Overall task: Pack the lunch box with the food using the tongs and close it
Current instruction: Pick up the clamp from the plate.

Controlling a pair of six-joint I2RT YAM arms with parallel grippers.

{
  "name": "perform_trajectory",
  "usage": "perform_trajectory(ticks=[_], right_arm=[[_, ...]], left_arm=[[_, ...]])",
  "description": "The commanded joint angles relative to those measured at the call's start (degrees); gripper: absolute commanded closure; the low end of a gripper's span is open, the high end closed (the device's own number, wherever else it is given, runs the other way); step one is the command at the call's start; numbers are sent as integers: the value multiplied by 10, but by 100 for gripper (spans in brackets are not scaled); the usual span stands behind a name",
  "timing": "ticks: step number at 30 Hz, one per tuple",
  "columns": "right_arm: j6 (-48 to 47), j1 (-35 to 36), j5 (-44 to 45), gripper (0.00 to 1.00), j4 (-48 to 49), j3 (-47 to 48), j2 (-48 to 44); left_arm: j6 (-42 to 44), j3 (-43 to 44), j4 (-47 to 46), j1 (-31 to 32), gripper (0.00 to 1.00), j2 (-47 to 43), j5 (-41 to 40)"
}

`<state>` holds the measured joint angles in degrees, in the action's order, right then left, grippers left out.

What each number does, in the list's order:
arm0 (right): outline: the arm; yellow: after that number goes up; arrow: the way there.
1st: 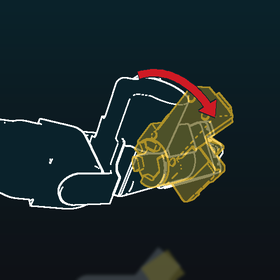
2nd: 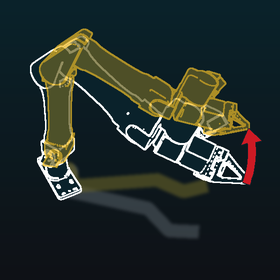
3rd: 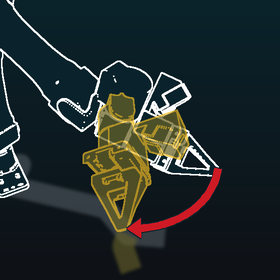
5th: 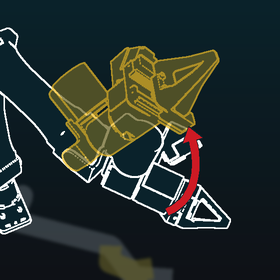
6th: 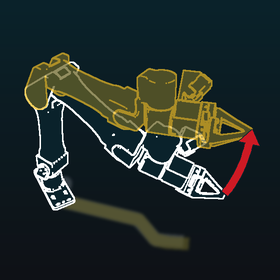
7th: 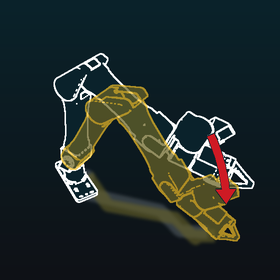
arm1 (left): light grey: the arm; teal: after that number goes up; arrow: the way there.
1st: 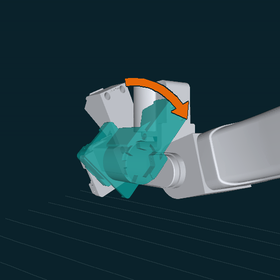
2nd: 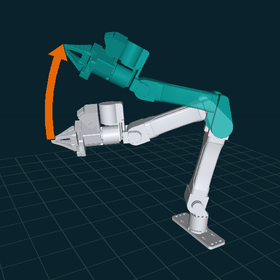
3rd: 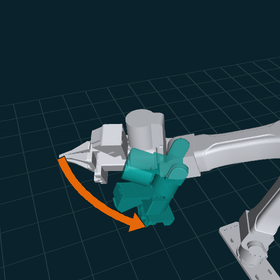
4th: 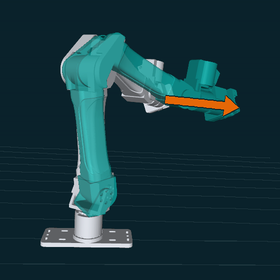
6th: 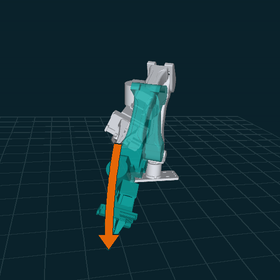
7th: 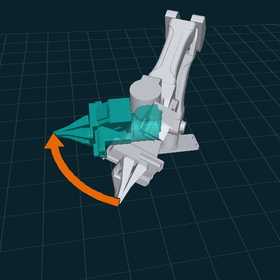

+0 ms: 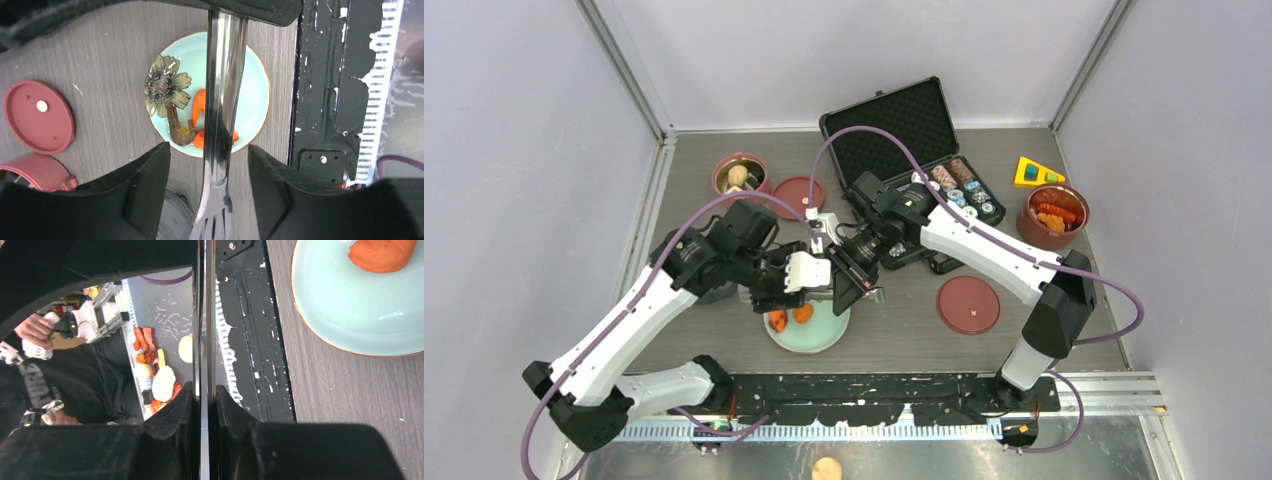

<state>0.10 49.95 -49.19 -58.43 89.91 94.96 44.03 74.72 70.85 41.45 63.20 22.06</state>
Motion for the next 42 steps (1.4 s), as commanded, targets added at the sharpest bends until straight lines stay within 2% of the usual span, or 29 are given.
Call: perform_trajectory(ticks=[1,6,10,13,18,21,26,30,33,35,39,42], right_arm=[[25,-13,-63,91,8,29,8],[76,-14,-102,92,53,11,4],[131,-14,-135,92,95,-3,7],[142,-15,-158,92,101,-3,8],[138,-15,-143,89,99,-7,1],[111,-15,-102,75,76,3,-3],[59,-16,-66,59,34,34,1],[35,-10,-60,54,16,46,7],[23,-2,-59,54,4,51,11],[17,3,-58,56,-1,57,13],[3,6,-56,71,-16,65,16],[2,5,-38,74,-25,70,17]], left_arm=[[-11,-30,-66,-2,36,-57,3],[-13,-61,-114,-2,21,-82,-9],[-10,-62,-120,2,22,-76,-25],[-1,-63,-122,7,29,-76,-41],[17,-51,-97,8,57,-77,-47],[34,-38,-63,8,69,-71,-42],[41,-16,-29,8,81,-56,-28],[39,-1,-20,8,86,-42,-22],[39,2,-20,8,86,-36,-19],[38,4,-20,8,85,-32,-18],[33,10,-14,8,84,-26,-13],[24,13,-13,8,84,-29,-5]])
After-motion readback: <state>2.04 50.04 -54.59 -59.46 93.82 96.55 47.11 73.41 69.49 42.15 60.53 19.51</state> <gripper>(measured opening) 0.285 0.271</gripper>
